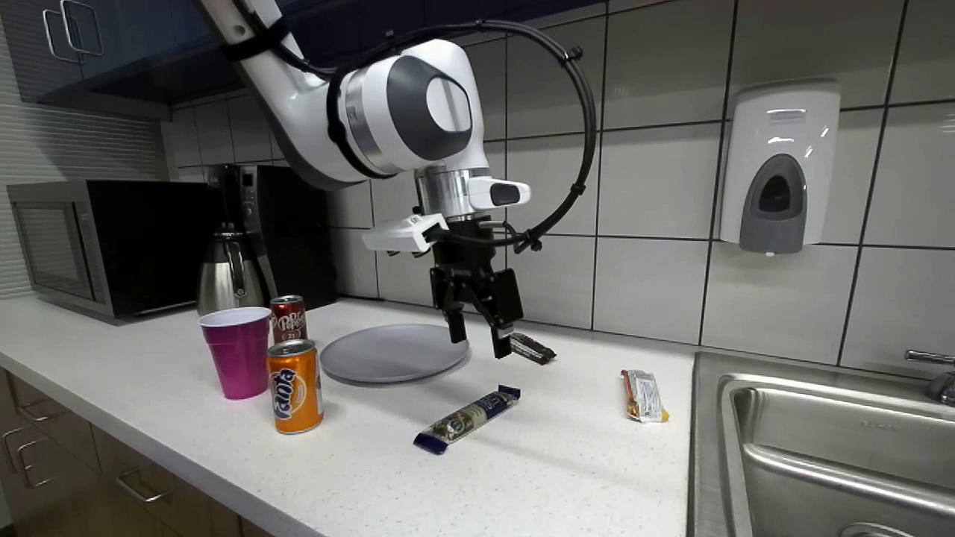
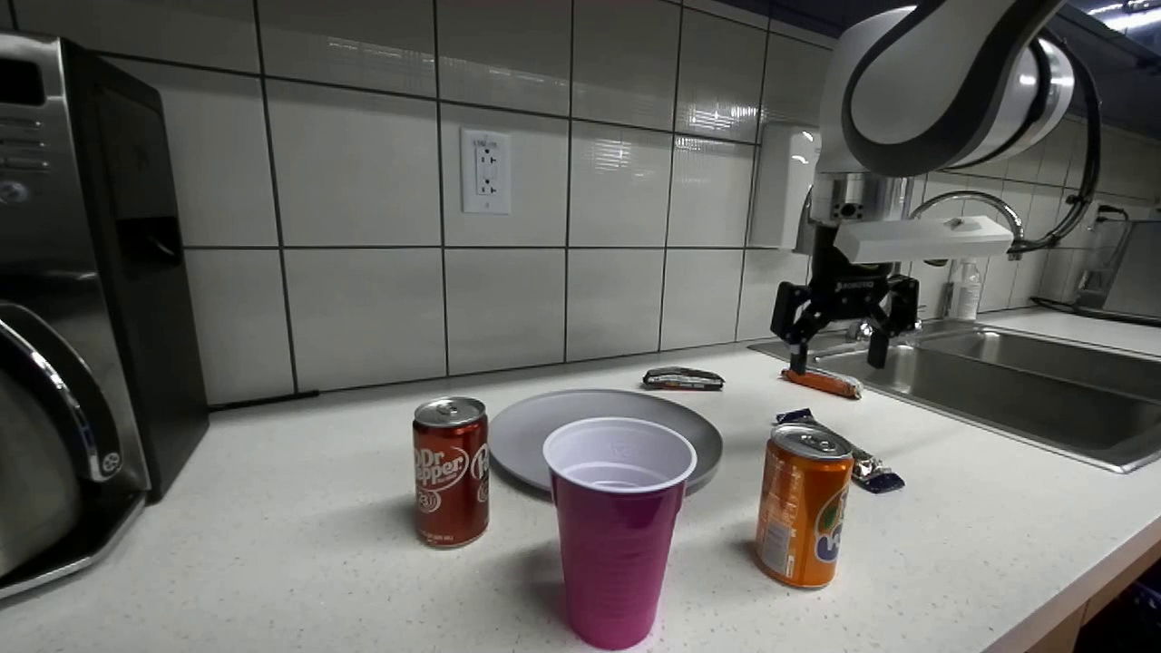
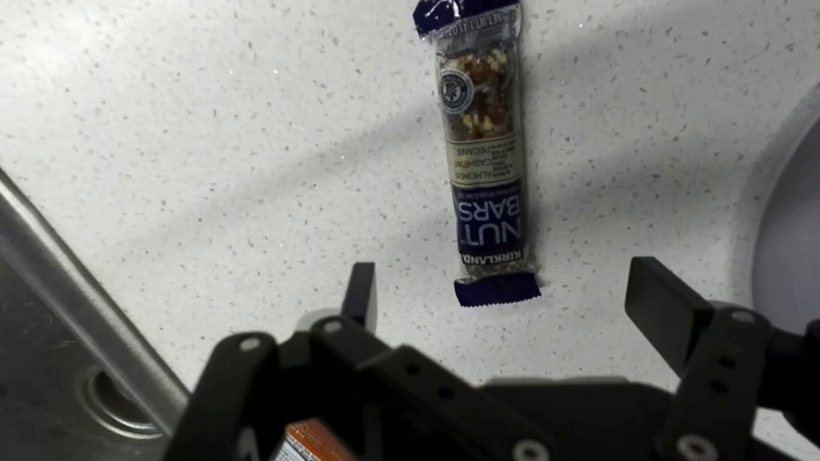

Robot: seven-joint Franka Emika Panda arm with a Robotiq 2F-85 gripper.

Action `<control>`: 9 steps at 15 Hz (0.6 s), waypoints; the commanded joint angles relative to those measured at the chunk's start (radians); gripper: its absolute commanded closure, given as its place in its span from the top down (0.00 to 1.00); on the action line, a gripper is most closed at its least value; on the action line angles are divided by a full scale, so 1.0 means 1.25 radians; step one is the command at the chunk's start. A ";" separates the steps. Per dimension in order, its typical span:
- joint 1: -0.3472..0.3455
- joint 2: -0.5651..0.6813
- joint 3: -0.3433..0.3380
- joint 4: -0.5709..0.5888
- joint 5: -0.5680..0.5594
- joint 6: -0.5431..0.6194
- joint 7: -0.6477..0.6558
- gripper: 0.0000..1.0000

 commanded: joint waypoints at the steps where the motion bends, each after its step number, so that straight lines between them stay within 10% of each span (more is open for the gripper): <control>1: -0.008 -0.009 0.004 -0.016 -0.026 0.024 0.002 1.00; 9: -0.005 0.012 0.003 -0.013 -0.053 0.022 0.010 1.00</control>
